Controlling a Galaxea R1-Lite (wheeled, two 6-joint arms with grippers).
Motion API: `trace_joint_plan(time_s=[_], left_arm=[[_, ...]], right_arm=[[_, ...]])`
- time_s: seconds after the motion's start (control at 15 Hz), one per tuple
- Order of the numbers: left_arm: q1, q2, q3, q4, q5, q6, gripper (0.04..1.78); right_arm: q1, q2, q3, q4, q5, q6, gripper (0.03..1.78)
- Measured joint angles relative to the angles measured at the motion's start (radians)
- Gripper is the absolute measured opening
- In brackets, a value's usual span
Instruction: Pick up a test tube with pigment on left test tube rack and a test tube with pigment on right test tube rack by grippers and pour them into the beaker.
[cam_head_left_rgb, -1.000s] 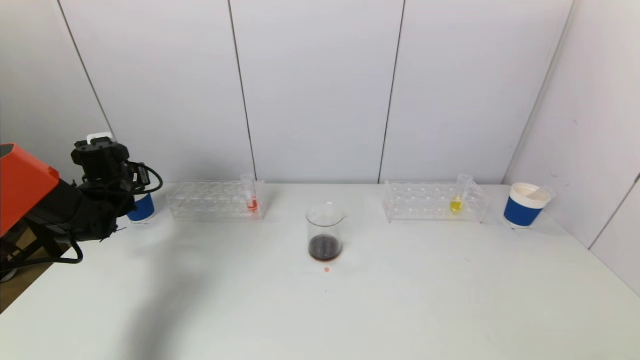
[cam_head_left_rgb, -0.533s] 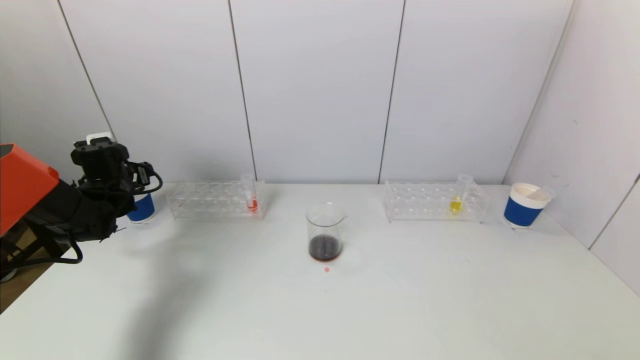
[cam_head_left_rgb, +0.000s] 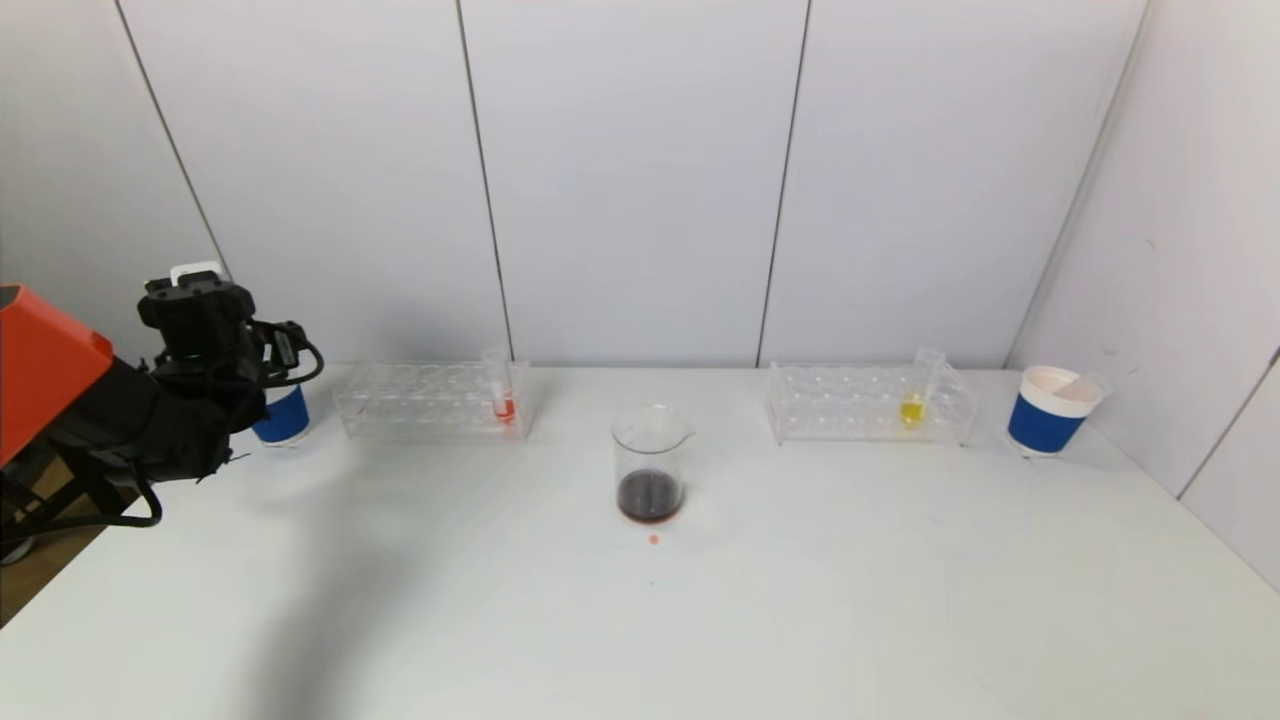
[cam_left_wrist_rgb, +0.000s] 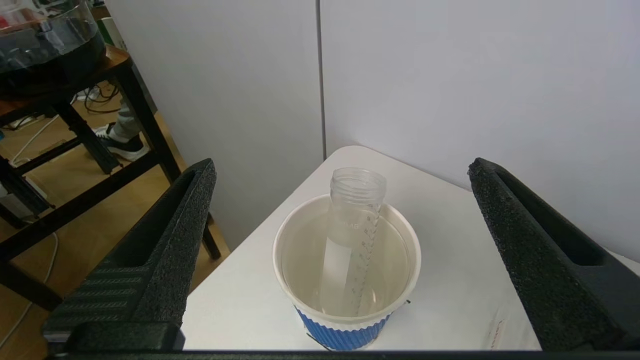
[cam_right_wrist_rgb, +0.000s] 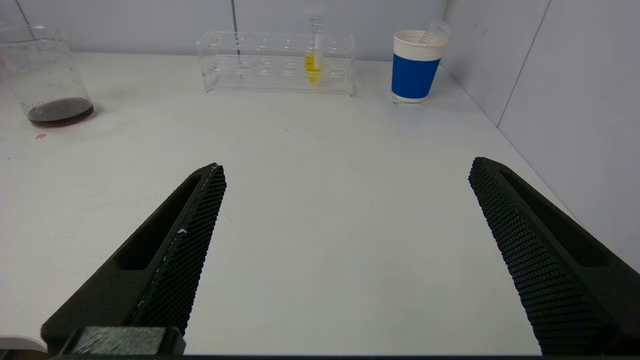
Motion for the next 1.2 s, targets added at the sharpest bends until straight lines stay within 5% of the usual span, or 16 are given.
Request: trace_joint_plan(time_s=[0.4, 1.2], left_arm=[[-0.002, -0.117, 0.004, 0.048, -0.010, 0.013, 1.76], [-0.153, -0.692, 0.085, 0.471, -0.037, 0.019, 1.76]], right_arm=[[0.000, 0.000, 0.000, 0.000, 0.000, 0.000, 1.77], [0.000, 0.000, 0.000, 0.000, 0.000, 0.000, 1.77]])
